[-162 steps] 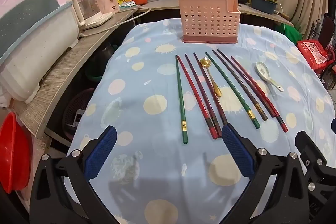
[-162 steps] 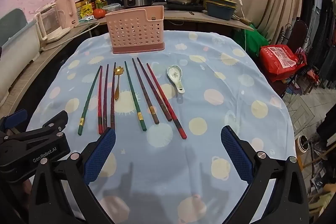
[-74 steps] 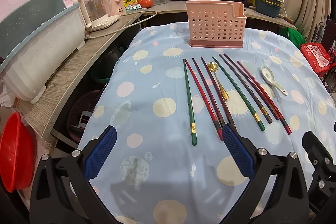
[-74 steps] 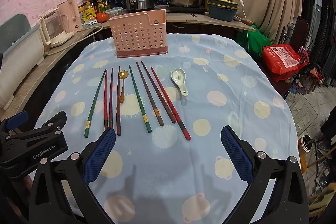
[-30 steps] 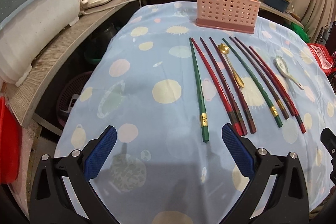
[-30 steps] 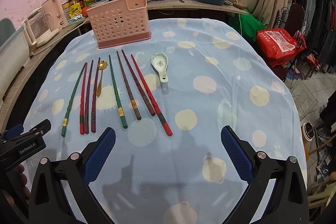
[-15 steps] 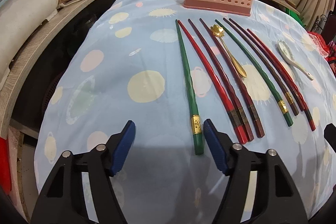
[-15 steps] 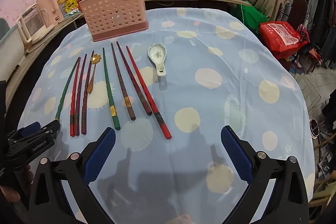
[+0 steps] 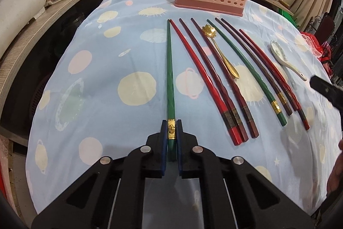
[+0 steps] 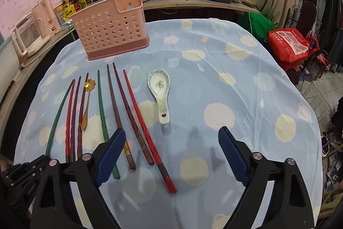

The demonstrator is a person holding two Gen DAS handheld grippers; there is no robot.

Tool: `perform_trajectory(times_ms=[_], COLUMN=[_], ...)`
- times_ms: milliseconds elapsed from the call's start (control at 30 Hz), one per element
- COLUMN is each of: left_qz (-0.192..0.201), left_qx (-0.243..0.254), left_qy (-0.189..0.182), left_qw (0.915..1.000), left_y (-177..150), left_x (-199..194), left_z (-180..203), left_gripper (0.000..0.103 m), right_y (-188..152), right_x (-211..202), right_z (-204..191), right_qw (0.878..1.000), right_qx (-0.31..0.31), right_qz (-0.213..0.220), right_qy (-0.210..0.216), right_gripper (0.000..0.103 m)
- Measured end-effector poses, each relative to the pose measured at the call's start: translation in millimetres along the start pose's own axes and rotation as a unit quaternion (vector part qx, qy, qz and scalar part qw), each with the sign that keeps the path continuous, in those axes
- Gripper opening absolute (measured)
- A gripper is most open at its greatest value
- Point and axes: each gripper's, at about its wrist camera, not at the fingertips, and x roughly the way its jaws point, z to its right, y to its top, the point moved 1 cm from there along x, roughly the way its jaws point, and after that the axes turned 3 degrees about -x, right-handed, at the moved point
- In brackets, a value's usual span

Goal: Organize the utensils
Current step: 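Grasp the green chopstick with the left tool while the right tool grasps the white ceramic spoon, then lift the green chopstick with the left tool while the right tool carries the spoon to the pink basket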

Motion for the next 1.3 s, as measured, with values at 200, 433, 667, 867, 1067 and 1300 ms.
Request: perform_trajectory(times_ms=[200,433,667,867,1067,1300], left_qz=[-0.005,-0.007,-0.007,-0.007,-0.007,-0.009], left_qx=[-0.004,-0.004,-0.006,-0.006,-0.006,-0.017], left_qy=[-0.007,-0.010,-0.010,-0.010,-0.010,-0.023], left_qw=[1.0000,0.9999,0.9999,0.9999,0.9999,0.9996], left_y=[2,1,0,0,0,1], left_x=[1,3,3,3,3,2], left_z=[-2,-3,-3,-3,-2,-7], left_gripper=[0.007,0.007,0.007,0.007,0.007,0.007], right_y=[17,28,27,24,19,15], right_x=[24,43,58,67,68,57], right_z=[2,3,7,11,10,12], right_qw=[0.999,0.998,0.996,0.993,0.991,0.991], right_qx=[0.016,0.030,0.048,0.068,0.075,0.075], right_qz=[-0.015,-0.026,-0.043,-0.052,-0.053,-0.045], right_qy=[0.025,0.042,0.059,0.084,0.094,0.099], right_gripper=[0.051,0.035,0.024,0.015,0.011,0.011])
